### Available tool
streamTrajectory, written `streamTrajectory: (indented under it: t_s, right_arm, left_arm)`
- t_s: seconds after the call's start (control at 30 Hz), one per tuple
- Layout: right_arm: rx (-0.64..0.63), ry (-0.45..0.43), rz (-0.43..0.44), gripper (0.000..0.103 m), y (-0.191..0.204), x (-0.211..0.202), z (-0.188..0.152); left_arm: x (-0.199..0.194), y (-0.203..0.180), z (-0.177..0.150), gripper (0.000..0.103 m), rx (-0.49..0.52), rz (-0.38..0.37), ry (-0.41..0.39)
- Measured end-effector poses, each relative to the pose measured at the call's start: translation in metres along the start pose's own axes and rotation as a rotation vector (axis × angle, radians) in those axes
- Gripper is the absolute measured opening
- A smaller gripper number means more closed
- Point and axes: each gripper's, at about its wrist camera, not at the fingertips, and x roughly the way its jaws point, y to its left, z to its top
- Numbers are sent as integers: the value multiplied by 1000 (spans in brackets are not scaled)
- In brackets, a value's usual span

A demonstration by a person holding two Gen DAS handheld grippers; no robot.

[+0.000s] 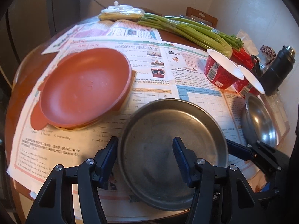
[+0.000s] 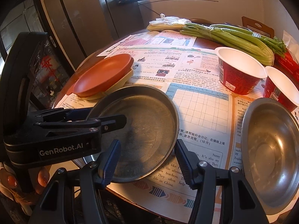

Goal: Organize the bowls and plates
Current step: 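Carry the silver pan with the left tool over the orange plate stack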

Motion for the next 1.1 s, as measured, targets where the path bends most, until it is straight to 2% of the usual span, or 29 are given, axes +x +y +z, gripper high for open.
streamTrajectory:
  t_s: [0.27,0.57,0.67,0.9,1.1]
  right_arm:
    - [-30,-5,-37,59,6,3,-6]
    - [-58,-8,-54,59,13,3,-11]
    - [-42,-11,-47,59,11,2,-10]
    - [-41,-26,-53,59,12,-6,-9]
    - [-36,-52,-50,59,14,-18,-5]
  left_arm:
    - [3,7,-5,62,-6,54,-28]
    - [5,-11,-13,62,33,100,-55]
    - [2,-7,-11,62,-1,60,-51]
    - [-8,-11,-11,62,2,53,-54]
    - [-29,-12,-7,62,7,28,-95]
